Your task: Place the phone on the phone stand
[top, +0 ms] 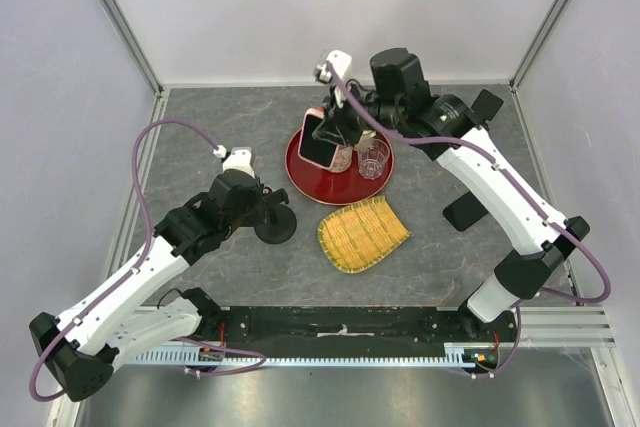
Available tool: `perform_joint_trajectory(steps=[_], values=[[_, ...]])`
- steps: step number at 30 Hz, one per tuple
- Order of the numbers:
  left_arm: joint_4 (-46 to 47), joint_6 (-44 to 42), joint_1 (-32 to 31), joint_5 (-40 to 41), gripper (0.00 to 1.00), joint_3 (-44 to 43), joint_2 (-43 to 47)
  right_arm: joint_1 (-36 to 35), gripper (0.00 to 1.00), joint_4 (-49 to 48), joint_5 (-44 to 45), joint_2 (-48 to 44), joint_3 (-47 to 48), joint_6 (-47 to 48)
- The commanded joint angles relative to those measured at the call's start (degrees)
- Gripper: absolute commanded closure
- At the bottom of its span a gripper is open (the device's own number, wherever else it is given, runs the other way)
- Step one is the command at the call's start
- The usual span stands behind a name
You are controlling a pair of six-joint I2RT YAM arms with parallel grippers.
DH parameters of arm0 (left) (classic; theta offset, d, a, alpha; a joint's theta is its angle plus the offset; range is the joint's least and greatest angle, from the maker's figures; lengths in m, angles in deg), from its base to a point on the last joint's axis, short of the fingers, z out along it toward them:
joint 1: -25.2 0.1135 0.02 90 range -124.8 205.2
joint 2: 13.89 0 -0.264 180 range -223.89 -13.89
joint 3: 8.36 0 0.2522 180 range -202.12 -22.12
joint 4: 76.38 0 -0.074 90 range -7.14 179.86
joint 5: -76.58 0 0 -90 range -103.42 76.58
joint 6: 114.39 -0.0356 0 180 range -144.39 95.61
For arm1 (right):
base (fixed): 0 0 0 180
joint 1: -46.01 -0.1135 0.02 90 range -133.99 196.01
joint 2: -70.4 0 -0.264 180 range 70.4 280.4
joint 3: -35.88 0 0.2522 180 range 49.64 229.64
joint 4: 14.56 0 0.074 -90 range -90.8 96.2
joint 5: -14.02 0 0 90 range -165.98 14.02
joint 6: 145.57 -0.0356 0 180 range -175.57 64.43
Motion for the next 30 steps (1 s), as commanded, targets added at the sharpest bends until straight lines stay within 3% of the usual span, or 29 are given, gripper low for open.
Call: perform_joint_trajectory(steps=[1, 8, 13, 17, 18, 19, 20, 24, 30], values=[[2.91, -11.60, 0.13, -0.93, 0.97, 0.84, 0.73, -4.14, 1.00, 3.58, -3.18, -0.10, 3.73, 9.70], [7.30, -27.25, 1.88, -11.13, 0.98, 2.95, -0.24, -5.91, 1.00, 4.73, -5.02, -0.10, 2.50, 10.26], [11.26, -31.31, 7.06, -15.18, 0.96, 4.88, 0.46, -5.91, 1.00, 0.79, -0.30, -0.27, 0.05, 2.71], [12.76, -29.75, 7.42, -9.20, 0.66, 5.85, 2.47, -5.91, 1.00, -1.15, 4.99, -0.80, -2.93, -3.62], [12.76, -28.51, 7.42, -8.24, 0.56, 5.85, 3.18, -5.91, 1.00, -1.68, 5.00, -1.41, -3.56, -5.72], [12.50, -27.19, 7.42, -7.79, 0.40, 5.94, 4.06, -5.91, 1.00, -2.29, 5.00, -1.85, -3.91, -6.79], [12.24, -24.57, 7.42, -7.53, 0.38, 5.85, 5.46, -5.91, 1.00, -2.47, 5.95, -2.55, -4.70, -7.75], [10.30, -17.96, 7.42, -7.96, 0.40, 5.41, 6.97, -5.91, 1.00, -2.56, 8.76, -4.40, -6.99, -10.66], [11.26, -14.52, 7.42, -8.67, 0.59, 5.50, 5.39, -6.43, 1.00, -1.77, 8.78, -4.93, -8.04, -12.07]])
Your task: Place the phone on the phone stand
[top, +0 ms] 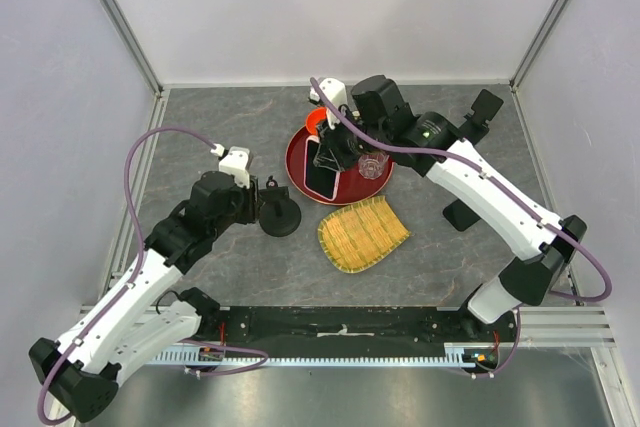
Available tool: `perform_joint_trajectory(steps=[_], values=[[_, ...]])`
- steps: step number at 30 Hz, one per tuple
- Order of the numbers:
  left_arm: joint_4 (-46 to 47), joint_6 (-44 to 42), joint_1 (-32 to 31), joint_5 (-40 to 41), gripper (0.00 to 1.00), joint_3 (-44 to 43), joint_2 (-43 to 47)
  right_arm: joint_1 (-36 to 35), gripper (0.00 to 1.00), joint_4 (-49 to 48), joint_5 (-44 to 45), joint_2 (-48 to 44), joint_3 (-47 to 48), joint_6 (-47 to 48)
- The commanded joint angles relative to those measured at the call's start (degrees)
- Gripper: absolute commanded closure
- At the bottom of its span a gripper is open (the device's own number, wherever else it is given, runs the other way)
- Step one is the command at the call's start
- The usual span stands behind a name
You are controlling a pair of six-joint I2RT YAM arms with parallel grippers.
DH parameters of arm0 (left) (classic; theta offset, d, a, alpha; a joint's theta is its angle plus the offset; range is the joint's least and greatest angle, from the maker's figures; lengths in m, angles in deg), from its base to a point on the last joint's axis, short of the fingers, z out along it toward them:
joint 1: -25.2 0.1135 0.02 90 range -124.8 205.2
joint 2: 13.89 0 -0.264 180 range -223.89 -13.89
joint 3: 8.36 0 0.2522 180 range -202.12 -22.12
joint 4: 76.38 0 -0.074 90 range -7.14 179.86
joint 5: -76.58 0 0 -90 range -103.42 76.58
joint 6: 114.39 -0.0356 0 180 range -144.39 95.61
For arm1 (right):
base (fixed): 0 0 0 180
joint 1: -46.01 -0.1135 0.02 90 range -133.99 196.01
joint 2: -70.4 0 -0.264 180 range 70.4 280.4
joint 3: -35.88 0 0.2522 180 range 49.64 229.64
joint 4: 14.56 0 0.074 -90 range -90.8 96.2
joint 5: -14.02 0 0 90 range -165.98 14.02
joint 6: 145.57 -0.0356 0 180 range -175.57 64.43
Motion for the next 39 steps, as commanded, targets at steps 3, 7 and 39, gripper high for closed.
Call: perform_joint_trajectory(steps=[3, 7, 39], values=[[1.45, 3.73, 0.15, 0.29, 0.66, -0.71, -1.94, -2.13, 1.00, -4.68, 0.53, -3.16, -0.02, -3.02], [1.01, 0.14, 0.15, 2.05, 0.80, -0.71, -2.64, -4.94, 1.00, -4.94, 0.80, -2.81, -0.73, -1.01], [9.88, -12.53, 1.38, -5.06, 0.82, 1.75, -1.32, -7.58, 1.00, -12.41, -16.78, 0.62, -4.16, 21.75]])
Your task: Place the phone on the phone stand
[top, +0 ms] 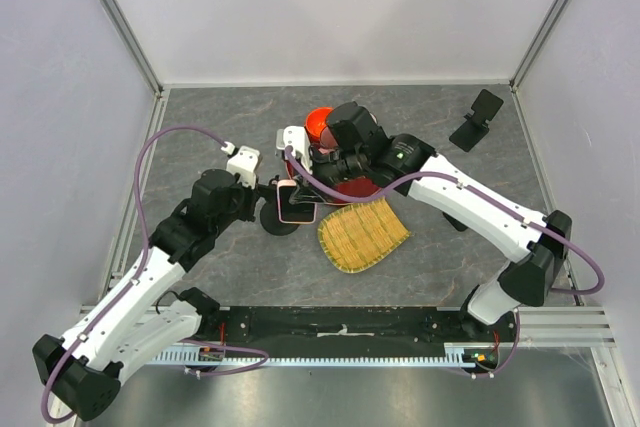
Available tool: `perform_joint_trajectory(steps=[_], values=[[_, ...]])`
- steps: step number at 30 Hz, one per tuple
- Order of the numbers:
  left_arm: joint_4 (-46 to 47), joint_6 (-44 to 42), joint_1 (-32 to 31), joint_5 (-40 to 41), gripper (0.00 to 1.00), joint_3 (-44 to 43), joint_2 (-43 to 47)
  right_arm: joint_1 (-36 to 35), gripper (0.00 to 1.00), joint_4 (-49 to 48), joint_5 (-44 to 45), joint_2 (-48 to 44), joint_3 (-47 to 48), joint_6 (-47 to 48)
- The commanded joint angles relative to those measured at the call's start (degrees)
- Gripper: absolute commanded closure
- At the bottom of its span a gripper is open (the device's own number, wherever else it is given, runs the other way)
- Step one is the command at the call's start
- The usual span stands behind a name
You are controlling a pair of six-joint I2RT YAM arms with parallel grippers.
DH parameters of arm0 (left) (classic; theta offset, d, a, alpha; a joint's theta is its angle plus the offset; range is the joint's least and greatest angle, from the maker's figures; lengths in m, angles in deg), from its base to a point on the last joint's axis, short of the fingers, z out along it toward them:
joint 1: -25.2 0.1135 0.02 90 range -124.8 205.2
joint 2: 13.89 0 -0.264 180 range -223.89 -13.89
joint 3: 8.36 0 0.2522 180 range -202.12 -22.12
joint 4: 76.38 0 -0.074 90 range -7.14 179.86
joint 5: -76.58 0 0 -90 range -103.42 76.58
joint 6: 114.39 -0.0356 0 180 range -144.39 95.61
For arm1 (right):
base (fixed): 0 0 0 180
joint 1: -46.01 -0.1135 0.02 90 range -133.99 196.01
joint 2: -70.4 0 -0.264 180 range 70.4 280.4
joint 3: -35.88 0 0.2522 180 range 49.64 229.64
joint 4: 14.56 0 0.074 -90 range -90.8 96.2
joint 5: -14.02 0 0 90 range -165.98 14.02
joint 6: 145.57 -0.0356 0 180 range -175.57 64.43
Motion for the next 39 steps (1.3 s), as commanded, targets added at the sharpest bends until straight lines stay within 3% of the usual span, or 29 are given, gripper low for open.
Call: perform_joint_trajectory(steps=[1, 5, 14, 25, 39], values=[[5.93, -2.33, 0.63, -4.41, 0.84, 0.64, 0.01, -1.09, 1.00, -4.98, 0.03, 1.10, 4.04, 2.59], [4.88, -4.43, 1.25, -6.96, 0.97, -0.06, -1.48, -1.54, 1.00, -8.91, -1.11, 0.93, 2.55, 5.06], [1.90, -9.79, 2.12, -12.76, 0.98, -1.03, -0.52, -1.80, 1.00, -20.00, -11.13, 1.80, -2.55, 14.46], [1.01, -13.93, 5.11, -21.82, 0.98, -2.43, -1.75, -1.89, 1.00, -17.29, -14.39, 5.67, -2.55, 26.68], [-0.22, -14.54, 6.08, -26.48, 0.98, -2.79, -2.46, -1.10, 1.00, -4.46, -16.40, 15.16, 8.96, 35.56]])
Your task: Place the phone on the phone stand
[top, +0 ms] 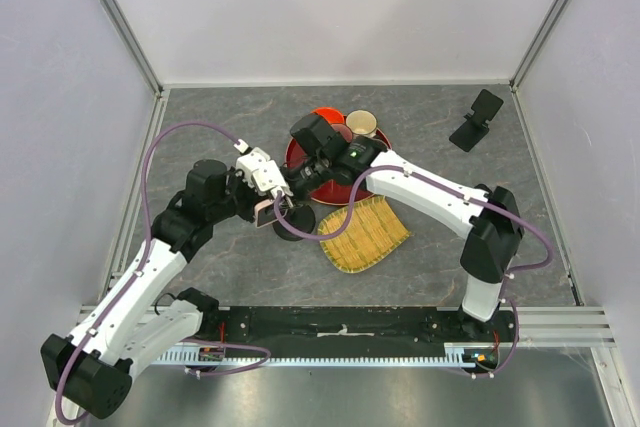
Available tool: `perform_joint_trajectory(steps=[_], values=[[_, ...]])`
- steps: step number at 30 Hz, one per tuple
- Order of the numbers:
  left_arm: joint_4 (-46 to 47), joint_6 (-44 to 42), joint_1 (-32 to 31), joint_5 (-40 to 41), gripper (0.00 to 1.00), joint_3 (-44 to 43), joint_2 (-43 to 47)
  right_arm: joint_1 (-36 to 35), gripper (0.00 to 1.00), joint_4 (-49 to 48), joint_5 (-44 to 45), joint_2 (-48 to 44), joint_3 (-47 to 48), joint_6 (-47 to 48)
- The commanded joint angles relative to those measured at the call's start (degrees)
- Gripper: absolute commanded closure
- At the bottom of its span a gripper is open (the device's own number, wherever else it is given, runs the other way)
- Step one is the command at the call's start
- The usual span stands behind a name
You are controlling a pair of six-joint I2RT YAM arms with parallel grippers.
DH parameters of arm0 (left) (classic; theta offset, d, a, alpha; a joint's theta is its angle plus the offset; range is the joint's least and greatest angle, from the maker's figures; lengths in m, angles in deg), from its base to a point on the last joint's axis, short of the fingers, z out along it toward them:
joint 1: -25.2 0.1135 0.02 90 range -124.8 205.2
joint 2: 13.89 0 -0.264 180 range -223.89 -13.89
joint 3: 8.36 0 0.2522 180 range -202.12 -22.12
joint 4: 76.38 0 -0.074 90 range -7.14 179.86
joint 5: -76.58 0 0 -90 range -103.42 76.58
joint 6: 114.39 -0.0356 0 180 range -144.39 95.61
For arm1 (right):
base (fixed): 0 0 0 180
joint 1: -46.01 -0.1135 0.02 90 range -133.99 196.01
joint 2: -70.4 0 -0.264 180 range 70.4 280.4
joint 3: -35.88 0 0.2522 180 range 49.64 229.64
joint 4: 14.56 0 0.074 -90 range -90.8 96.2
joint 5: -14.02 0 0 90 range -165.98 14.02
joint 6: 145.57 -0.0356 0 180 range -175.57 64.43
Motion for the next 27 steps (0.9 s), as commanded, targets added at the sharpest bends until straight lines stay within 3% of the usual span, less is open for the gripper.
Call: perform_joint_trajectory(steps=[1, 17, 22, 27], values=[[-1.11, -2.35, -0.43, -4.56, 0.98, -1.50, 0.56, 0.54, 1.00, 0.27, -3.55, 2.05, 6.40, 5.18], [0.12, -2.26, -0.43, -5.26, 0.98, 0.35, 2.06, 5.03, 1.00, 4.58, -9.72, 5.65, 8.25, 4.13], [1.95, 2.98, -0.52, 2.10, 0.98, 0.35, 1.88, 5.20, 1.00, 2.31, -2.44, 4.09, 6.51, -8.49], [2.58, 10.91, -0.69, 18.98, 0.98, 0.79, 3.98, 5.11, 1.00, -9.36, 13.65, 0.21, -0.52, -26.78]])
